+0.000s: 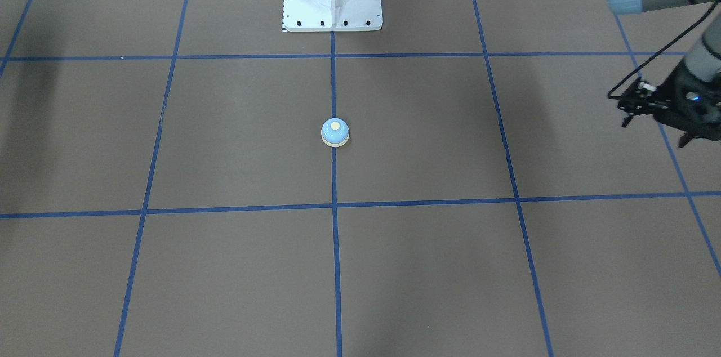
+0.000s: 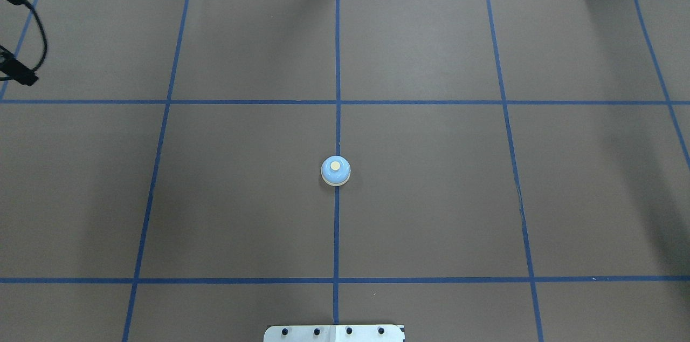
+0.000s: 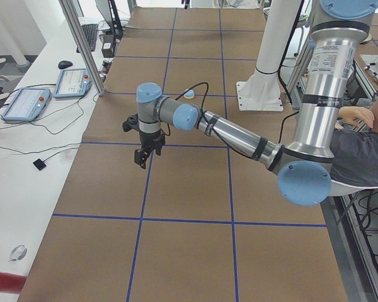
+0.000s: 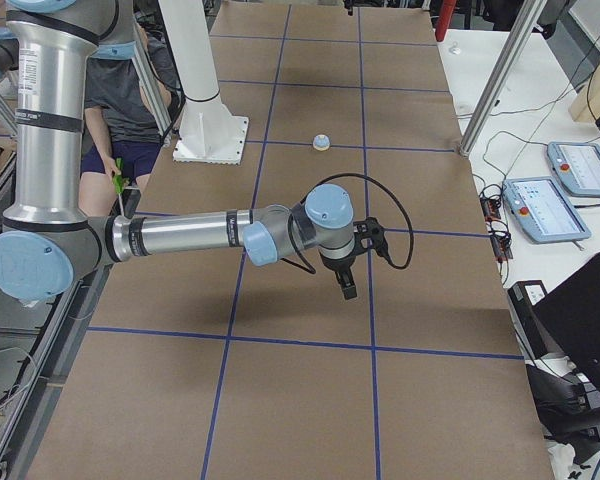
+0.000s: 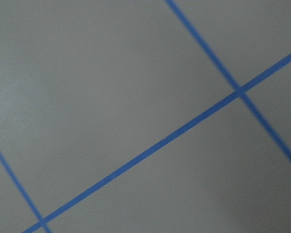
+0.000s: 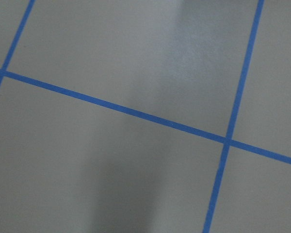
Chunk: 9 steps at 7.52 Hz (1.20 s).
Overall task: Place and press bell with both arms
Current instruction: 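Withdraw the left arm away from the bell toward its side, then move the right gripper over the top of the bell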
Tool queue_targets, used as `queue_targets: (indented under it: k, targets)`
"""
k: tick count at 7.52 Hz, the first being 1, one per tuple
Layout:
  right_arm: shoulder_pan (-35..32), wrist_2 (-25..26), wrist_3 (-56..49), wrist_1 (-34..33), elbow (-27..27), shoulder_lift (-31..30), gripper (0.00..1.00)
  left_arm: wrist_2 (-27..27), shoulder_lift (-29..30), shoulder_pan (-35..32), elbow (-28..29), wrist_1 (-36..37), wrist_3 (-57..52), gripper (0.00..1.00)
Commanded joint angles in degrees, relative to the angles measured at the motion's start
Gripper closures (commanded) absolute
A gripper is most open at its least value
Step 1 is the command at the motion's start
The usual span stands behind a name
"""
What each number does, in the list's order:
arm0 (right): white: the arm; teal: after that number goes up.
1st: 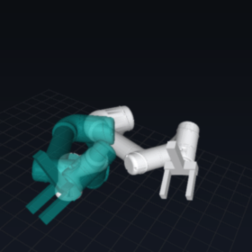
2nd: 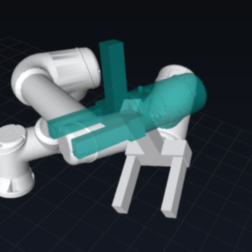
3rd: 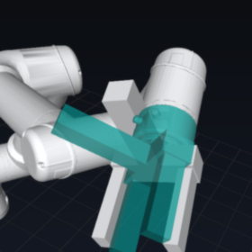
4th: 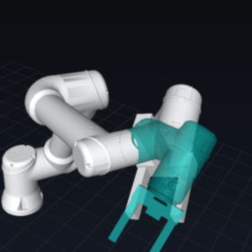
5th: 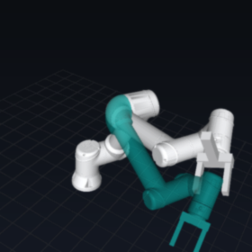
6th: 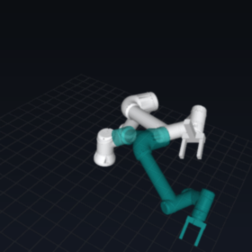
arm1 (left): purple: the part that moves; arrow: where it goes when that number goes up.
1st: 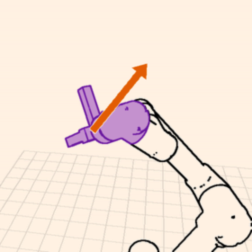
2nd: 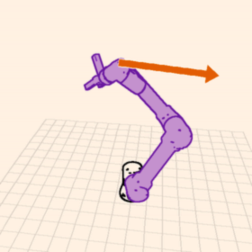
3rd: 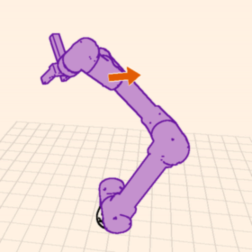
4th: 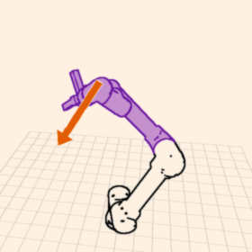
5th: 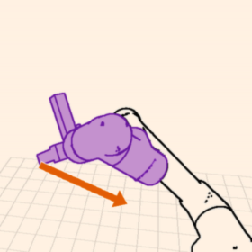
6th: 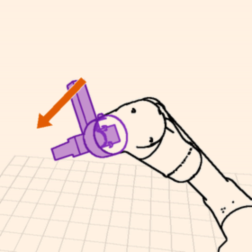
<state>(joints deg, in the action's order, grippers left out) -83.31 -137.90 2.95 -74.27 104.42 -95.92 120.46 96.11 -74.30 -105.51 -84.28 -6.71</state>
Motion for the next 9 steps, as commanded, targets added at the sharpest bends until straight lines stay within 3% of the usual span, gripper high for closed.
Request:
queue_targets:
  k: [1,2,4,5,7,9]
  targets:
    - [0.52,-5.69,0.13,0.09,3.05,2.22,0.00,0.39,-6.61,-5.48,4.41,-0.54,-1.81,0.00]
    - [1.74,-5.19,0.56,0.01,3.50,2.32,0.00,0.83,-6.73,-11.42,7.04,-0.54,-2.42,0.00]
    - [7.17,-4.40,7.20,-0.43,3.77,7.56,0.00,11.40,-12.58,-21.98,9.07,-4.73,-6.19,0.00]
    - [10.68,-2.39,12.47,-0.52,3.77,10.72,0.00,13.38,-13.05,-25.33,10.14,-6.67,-6.29,0.00]
    - [20.34,4.53,23.90,-2.79,3.59,17.92,0.00,13.49,-15.08,-25.55,8.39,-6.52,-6.12,0.00]
    - [26.76,10.69,28.05,-18.20,3.68,30.81,0.00,13.40,-15.16,-25.46,6.47,-6.52,-5.68,0.00]
